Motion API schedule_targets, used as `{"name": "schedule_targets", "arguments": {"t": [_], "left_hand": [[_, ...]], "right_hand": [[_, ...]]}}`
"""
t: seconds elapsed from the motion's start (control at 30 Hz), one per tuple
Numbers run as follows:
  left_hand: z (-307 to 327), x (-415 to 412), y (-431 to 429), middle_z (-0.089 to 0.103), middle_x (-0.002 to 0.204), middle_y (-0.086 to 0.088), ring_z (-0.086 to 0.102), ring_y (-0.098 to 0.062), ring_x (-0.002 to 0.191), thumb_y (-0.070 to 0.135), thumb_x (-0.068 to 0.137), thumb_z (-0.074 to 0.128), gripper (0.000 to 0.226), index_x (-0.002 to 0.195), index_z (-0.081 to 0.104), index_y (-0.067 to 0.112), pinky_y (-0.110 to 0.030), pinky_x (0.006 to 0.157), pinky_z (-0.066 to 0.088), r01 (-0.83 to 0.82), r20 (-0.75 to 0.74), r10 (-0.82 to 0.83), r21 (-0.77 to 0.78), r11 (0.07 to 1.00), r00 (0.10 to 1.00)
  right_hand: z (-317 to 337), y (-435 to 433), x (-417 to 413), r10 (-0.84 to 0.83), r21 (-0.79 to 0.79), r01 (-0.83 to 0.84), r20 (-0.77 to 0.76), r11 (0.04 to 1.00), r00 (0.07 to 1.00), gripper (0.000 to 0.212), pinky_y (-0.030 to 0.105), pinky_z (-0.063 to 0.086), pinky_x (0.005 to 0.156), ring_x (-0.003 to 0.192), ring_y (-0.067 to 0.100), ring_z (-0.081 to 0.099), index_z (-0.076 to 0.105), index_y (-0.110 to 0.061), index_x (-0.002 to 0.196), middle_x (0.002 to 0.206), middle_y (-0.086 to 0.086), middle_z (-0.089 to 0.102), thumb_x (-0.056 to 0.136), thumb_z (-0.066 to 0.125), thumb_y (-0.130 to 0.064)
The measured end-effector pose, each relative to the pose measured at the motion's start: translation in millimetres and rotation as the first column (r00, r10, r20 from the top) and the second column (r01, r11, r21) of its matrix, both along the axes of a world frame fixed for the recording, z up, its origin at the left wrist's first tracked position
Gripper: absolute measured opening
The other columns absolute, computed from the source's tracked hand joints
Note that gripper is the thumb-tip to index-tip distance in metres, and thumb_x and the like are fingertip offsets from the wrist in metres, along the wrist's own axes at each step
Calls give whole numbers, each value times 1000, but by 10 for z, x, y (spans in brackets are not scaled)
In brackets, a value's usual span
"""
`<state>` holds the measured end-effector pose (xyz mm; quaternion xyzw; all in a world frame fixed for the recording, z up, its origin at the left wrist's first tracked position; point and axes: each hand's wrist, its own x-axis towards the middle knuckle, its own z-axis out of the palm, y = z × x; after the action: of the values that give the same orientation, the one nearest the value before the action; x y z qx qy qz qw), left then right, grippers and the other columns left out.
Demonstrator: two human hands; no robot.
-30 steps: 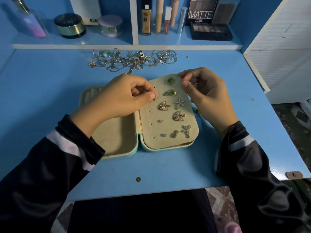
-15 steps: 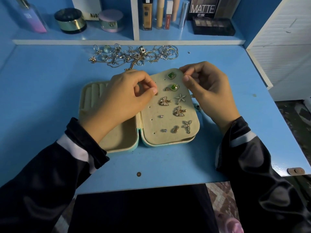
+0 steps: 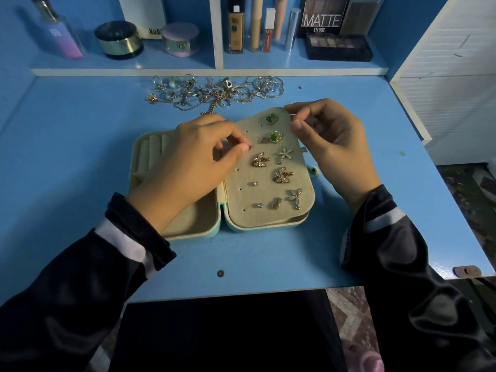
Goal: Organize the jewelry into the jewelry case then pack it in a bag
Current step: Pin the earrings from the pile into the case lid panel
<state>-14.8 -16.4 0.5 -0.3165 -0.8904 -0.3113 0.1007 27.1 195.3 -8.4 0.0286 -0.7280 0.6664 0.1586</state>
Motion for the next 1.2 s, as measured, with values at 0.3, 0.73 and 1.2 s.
{"name": "schedule_targets", "arguments": {"t": [0.3, 0.73, 1.2], "left_hand": [[-13, 98, 48, 57, 81, 16, 51, -2, 70, 25, 88, 70, 4, 90, 71, 21, -5, 63, 36, -107, 48, 103, 86, 991, 993], [18, 282, -37, 63, 114, 4, 57, -5, 98, 36, 94, 54, 35, 120, 70, 18, -7, 89, 38, -28, 100, 26, 12, 1000, 995], [93, 454, -128, 26, 137, 23, 20, 18, 119, 91, 41, 59, 134, 153, 31, 24, 8, 93, 10, 109, 297, -62, -146, 983, 953]], "right_hand": [[15, -11, 3, 14, -13, -15, -11, 1000, 1000, 10, 22, 50, 84, 91, 9, 63, 57, -7, 89, 107, 12, 65, 93, 58, 1], [38, -24, 34, 19, -46, -19, 0, 999, 1000, 14, 20, 49, 75, 93, 13, 63, 56, -9, 86, 112, 16, 65, 93, 57, 2], [98, -95, -32, 4, -52, -4, -15, 999, 1000, 8, 30, 52, 87, 99, 19, 64, 58, -8, 88, 111, 14, 67, 92, 59, -1]]}}
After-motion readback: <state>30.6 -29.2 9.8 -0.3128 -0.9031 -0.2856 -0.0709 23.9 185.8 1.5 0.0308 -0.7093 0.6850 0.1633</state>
